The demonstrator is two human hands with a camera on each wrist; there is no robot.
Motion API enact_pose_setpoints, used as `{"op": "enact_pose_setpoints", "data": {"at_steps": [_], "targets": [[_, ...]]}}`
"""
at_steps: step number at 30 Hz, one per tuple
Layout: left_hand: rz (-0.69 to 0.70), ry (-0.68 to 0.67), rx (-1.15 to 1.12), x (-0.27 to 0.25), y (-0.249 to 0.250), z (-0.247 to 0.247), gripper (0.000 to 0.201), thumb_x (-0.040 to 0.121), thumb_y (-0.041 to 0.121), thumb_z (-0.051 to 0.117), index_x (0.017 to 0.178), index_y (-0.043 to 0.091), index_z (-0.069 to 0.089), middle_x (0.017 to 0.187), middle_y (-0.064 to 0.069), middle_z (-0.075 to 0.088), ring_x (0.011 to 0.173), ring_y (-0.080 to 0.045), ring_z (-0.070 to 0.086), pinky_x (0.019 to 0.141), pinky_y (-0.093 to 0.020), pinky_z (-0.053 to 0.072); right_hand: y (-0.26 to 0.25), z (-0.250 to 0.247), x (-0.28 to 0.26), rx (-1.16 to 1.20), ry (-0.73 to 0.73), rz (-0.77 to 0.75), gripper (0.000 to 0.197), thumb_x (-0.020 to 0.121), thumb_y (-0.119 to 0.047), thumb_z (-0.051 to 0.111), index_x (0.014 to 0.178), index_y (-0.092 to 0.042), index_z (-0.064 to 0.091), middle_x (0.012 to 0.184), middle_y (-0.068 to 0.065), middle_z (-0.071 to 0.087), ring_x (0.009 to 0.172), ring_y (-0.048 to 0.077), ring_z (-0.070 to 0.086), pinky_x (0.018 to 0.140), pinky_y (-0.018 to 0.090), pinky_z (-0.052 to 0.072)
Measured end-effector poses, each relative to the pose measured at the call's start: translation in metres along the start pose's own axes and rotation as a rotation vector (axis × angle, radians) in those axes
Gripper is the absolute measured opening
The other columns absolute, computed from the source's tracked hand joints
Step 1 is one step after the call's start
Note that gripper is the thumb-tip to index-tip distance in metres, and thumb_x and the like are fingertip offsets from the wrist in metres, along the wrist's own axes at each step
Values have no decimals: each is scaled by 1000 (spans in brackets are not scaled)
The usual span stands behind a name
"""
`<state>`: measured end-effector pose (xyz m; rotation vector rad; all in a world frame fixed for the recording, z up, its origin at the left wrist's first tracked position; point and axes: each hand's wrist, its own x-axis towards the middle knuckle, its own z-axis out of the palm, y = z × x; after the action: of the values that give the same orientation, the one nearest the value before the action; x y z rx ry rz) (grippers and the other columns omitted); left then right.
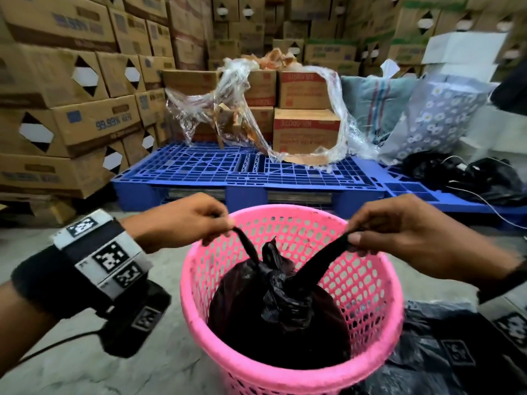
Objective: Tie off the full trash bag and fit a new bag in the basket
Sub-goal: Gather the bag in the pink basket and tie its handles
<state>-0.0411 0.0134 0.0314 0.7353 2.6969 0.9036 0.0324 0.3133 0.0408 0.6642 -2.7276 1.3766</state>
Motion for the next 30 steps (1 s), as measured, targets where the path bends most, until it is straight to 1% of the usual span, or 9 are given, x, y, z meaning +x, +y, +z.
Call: {"op": "enact_pose_setpoints", "data": {"at_steps": [5,10,14,16,18,22,24,27,30], "targets": [[81,-33,-466,7,46,32,26,92,4,49,72,8,66,59,-3,58,50,-8,51,53,-20,37,-28,35,28,154,-58,-125,5,80,4,65,83,2,68,67,12,69,61,14,63,58,18,48],[51,-56,-686,11,51,51,24,87,2,42,87,-11,63,53,-2,52,51,-14,46,53,-25,35,-25,39,41,235,115,-63,6,81,4,64,86,4,68,69,21,69,57,18,63,53,21,49],[119,-24,-566,7,46,51,28,91,13,54,90,-13,63,56,-3,51,53,-10,47,56,-22,35,-21,43,43,301,150,32,11,83,4,61,93,2,65,72,20,69,57,16,65,56,24,52],[140,0,-533,5,44,50,25,92,14,52,89,-8,65,58,-4,51,54,-10,47,56,-19,35,-19,43,45,272,87,67,24,84,3,59,104,-10,62,80,14,70,66,13,65,66,27,52],[162,8,-506,5,42,46,23,92,15,53,87,-3,67,60,-7,53,56,-11,48,57,-18,37,-16,45,44,138,-45,68,33,83,1,60,99,-27,62,86,1,70,75,8,63,75,24,49],[103,8,-395,3,37,38,27,89,21,59,76,-1,68,57,-5,60,52,-8,50,56,-18,38,-6,53,43,-145,-140,50,4,81,-18,68,83,-18,71,87,2,73,67,-3,57,71,23,47],[17,-13,-378,4,33,38,28,86,23,63,64,6,65,53,-3,60,48,-9,52,54,-21,38,-1,55,42,-226,-98,14,2,80,-22,69,78,-21,69,95,-3,71,79,-3,59,75,24,44],[-63,-110,-402,6,30,37,24,82,23,68,65,6,67,49,1,60,45,-8,55,50,-18,38,-2,55,38,-435,-57,-164,6,80,-22,66,81,-27,69,136,-12,52,122,3,49,94,26,40],[-36,-116,-350,5,33,34,20,80,18,70,71,0,71,52,-1,64,46,-5,55,48,-13,39,-7,58,37,-485,-107,-289,12,79,-18,62,86,-24,69,124,-11,64,116,5,56,94,32,46]]}}
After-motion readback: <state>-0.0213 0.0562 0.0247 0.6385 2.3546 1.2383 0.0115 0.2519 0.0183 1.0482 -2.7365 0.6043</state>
